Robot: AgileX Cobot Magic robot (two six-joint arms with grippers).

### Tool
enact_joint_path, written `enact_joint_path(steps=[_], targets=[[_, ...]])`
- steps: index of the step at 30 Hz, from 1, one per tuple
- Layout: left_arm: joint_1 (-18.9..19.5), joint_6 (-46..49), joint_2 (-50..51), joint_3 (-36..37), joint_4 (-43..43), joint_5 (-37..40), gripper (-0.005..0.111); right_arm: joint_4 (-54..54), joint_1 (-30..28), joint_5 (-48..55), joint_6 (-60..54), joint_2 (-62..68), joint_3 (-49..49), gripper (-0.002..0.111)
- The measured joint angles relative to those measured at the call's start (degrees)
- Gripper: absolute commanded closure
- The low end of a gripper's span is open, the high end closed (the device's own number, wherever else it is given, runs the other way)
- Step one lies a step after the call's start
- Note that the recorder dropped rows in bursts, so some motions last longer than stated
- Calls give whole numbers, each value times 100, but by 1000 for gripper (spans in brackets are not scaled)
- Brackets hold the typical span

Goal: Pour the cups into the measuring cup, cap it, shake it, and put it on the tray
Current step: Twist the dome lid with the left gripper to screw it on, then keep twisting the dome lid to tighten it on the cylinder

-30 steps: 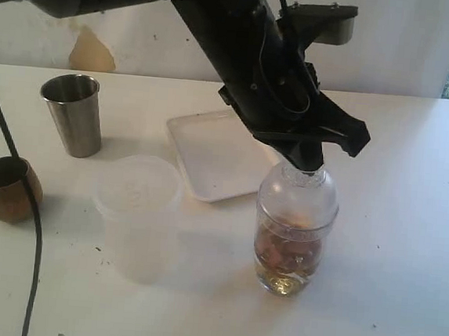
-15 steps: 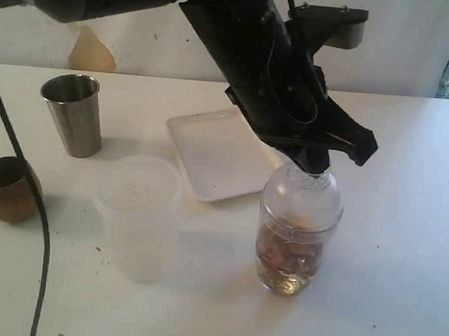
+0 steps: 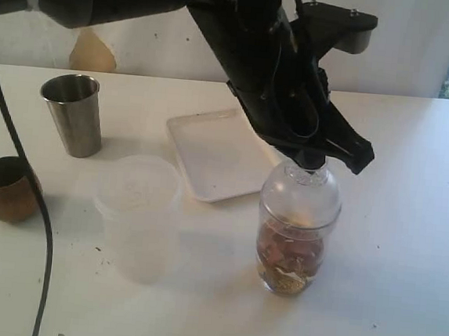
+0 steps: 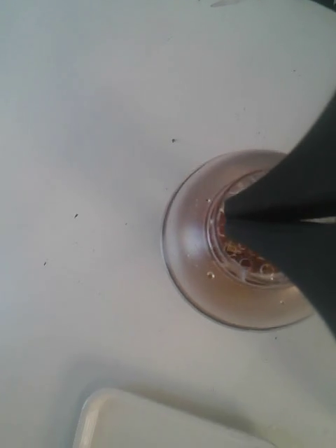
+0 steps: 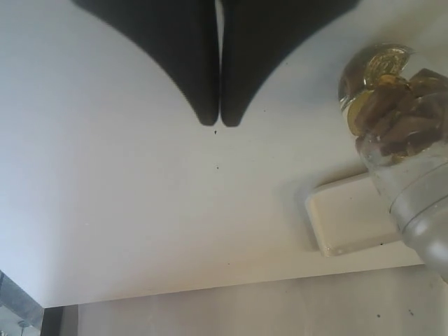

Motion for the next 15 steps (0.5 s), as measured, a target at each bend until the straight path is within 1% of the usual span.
enact_joint_path(steps=[7,15], targets=[[-21,1,84,-33,-173,-56,107,0,0,0,0,0,0,108],[-21,1,102,-69,-127,-4,107,0,0,0,0,0,0,108]])
